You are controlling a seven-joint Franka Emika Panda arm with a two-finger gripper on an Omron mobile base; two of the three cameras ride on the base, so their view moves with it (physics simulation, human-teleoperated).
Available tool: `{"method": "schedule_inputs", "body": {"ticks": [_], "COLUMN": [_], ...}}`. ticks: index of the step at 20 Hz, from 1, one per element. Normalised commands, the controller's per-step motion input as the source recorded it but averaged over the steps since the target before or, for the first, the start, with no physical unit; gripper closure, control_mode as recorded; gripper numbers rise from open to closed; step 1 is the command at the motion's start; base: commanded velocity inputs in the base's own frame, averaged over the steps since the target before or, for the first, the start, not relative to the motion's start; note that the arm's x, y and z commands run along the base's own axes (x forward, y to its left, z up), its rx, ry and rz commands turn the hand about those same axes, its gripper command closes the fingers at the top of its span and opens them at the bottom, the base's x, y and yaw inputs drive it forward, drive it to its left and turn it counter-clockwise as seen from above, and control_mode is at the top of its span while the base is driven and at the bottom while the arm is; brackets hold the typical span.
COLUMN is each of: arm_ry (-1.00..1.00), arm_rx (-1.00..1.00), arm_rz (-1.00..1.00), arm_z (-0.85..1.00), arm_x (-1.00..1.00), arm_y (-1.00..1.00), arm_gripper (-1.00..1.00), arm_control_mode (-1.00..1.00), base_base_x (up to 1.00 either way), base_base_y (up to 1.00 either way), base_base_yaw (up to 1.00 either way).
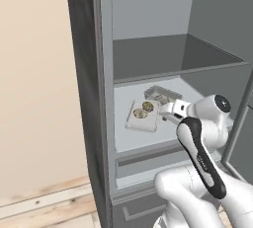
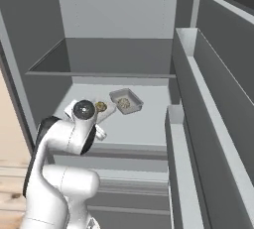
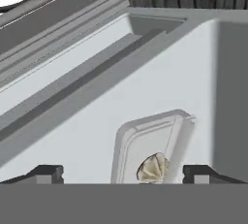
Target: Place two dumplings into each of the tupperware containers and then place the containers in the fridge.
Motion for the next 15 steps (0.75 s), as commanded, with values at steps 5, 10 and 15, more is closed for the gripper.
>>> {"method": "schedule_inputs", "body": {"ticks": [5,10,15], "arm_ry": [0.03,-0.05,-0.18], "arm_rx": [-0.64,-0.50,-0.24], "arm_rz": [-0.07,-0.02,0.00], "arm_z": [0.34,0.05,0.00], "arm_x": [-1.00,-1.00,-1.00], "arm_y": [0.32,0.17,0.00], "arm_gripper": [-1.00,-1.00,-1.00], "arm_control_mode": [-1.00,-1.00,-1.00], "base_base_x": [0.00,0.00,0.00], "base_base_y": [0.00,0.00,0.00], "base_base_yaw": [0.00,0.00,0.00]}}
